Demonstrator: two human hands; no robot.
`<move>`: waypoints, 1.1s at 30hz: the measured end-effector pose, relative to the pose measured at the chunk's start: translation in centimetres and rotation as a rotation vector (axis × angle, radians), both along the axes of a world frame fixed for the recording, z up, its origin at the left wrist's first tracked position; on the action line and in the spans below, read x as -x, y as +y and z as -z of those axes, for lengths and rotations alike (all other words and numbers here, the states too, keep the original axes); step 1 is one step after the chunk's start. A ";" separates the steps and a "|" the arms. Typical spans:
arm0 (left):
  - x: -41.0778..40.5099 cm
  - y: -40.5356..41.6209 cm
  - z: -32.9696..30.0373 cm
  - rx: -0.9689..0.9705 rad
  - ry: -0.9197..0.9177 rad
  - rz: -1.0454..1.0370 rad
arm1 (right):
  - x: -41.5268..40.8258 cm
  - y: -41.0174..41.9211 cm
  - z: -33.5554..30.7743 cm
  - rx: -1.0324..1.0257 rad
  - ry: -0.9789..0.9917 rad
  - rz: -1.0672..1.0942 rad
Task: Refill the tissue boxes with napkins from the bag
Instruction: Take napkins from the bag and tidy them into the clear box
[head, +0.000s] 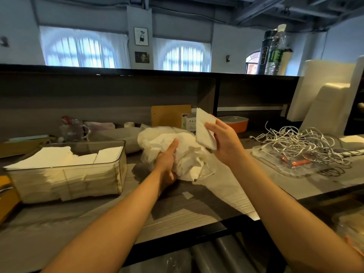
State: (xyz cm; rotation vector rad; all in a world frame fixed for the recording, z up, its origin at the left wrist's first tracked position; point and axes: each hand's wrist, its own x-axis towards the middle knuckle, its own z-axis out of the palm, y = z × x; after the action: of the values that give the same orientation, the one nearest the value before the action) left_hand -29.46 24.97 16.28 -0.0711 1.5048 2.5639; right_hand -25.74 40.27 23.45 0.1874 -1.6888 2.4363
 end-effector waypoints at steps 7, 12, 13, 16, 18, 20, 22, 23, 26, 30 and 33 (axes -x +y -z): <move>0.3 0.7 0.5 -0.010 0.075 -0.087 | 3.2 -3.8 4.1 -0.101 -0.276 0.244; -0.5 0.6 0.3 0.013 0.130 -0.135 | 2.9 -3.3 5.0 -0.074 -0.173 0.314; -0.5 0.6 0.2 0.014 0.116 -0.128 | 2.7 -3.2 4.8 -0.040 -0.138 0.312; -0.7 0.8 0.1 0.035 0.073 -0.135 | 2.0 -2.7 4.1 0.254 -0.151 0.223; 0.4 0.9 0.9 0.056 0.041 -0.146 | 1.6 -2.6 3.7 0.326 -0.121 0.161; 0.0 0.9 0.9 0.036 0.120 -0.131 | 1.3 -3.1 3.6 0.226 -0.064 0.123; -1.3 0.9 0.0 -0.023 0.183 -0.104 | 1.3 -3.9 4.1 0.006 -0.045 0.157; -1.4 0.9 -0.1 -0.069 0.163 -0.093 | 1.4 -4.1 4.5 -0.098 -0.053 0.189; -1.4 0.8 -0.1 -0.144 0.104 -0.046 | 1.6 -4.0 5.0 -0.225 -0.111 0.262; -1.5 1.0 0.0 0.024 0.180 -0.065 | 1.5 -3.9 5.3 -0.234 -0.105 0.271; -1.3 1.4 0.3 0.144 0.196 -0.128 | 1.5 -3.8 5.4 -0.182 -0.128 0.268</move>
State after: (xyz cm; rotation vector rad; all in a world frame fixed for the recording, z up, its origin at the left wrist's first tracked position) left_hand -28.20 26.32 15.95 0.0709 1.8097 2.6225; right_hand -27.24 36.49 18.04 -0.1668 -1.8533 2.1423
